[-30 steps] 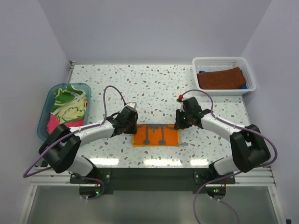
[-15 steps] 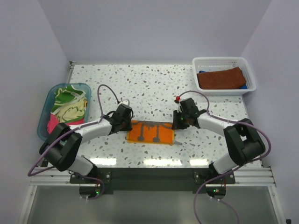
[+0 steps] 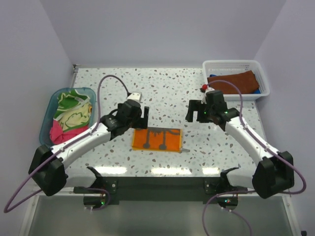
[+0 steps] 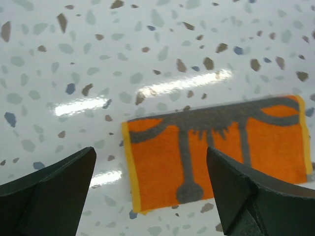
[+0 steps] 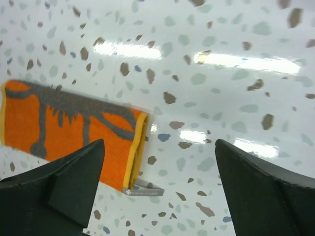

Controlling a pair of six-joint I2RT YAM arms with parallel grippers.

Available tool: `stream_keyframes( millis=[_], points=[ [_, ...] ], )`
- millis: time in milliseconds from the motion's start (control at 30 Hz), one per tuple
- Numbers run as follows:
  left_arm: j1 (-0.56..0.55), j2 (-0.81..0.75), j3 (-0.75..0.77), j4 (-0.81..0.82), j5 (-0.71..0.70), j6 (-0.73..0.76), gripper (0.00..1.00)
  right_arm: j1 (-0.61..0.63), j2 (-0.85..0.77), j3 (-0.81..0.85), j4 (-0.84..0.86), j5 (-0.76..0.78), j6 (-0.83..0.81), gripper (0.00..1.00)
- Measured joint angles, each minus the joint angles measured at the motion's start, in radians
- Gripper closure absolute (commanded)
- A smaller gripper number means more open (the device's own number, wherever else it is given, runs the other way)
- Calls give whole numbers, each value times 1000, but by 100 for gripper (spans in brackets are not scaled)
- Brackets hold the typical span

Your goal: Fold and stack the towels

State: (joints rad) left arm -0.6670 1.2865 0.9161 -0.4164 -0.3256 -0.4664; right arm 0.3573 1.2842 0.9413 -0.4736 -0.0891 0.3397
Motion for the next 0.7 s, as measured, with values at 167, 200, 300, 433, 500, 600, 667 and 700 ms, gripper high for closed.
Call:
stream_keyframes(
  millis=[167,200,300,433,500,600,667,700],
  points=[
    [-214,33,42,0,-8,19,0,-71,-151,-53,-67,79,26,1],
    [-255,58,54,2,-11,23,0,-77,-172,-68,-82,93,29,1],
    [-356,164,109,-1,-20,38,4,-89,-216,-118,-123,128,43,1],
    [-473,343,213,-13,-58,67,17,-97,-230,-182,-150,132,69,1],
    [-524,433,270,-23,-75,86,23,-97,-231,-213,-151,127,81,1],
    [-567,520,325,-28,-79,113,29,-97,-230,-242,-153,117,95,1],
    [-584,564,352,-30,-79,124,32,-97,-229,-250,-150,109,102,1],
    [-588,582,363,-31,-79,130,33,-97,-227,-252,-145,98,107,1]
  ],
)
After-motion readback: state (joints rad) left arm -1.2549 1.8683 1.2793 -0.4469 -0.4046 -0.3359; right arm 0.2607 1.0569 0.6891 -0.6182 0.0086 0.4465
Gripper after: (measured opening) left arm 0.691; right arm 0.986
